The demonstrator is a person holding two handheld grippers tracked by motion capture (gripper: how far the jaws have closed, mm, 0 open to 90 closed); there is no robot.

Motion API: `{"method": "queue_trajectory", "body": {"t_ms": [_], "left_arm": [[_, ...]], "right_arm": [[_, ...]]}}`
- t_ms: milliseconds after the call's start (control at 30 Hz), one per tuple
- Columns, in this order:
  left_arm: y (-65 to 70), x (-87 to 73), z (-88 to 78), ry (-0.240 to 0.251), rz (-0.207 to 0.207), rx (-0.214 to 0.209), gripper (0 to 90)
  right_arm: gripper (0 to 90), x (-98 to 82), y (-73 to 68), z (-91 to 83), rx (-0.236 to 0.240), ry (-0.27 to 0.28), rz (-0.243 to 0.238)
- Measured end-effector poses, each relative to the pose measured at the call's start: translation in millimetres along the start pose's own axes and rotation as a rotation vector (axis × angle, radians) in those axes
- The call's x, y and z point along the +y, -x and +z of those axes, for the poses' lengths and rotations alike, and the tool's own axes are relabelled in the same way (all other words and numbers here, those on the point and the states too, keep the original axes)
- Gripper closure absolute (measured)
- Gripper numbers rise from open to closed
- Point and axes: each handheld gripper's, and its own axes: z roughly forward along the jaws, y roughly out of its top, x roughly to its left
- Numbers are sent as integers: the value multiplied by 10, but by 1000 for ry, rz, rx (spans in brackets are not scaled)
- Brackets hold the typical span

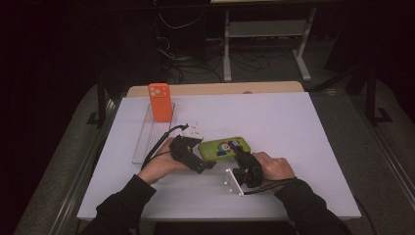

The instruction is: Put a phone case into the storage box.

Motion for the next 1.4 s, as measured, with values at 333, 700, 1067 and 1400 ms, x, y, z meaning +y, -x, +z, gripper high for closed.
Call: {"method": "queue_trajectory", "body": {"t_ms": [333,700,1067,1400], "left_arm": [[-39,-10,-46,39,-8,24,0],[-34,-21,-46,70,-36,40,0],[-56,-18,-65,53,-36,51,0],[-47,-6,-81,81,-65,57,0]], "right_arm": [[755,-59,115,-7,55,-3,191],[755,-117,234,-6,143,2,465],[755,-261,385,33,253,14,713],[755,-395,474,89,397,42,1023]]}}
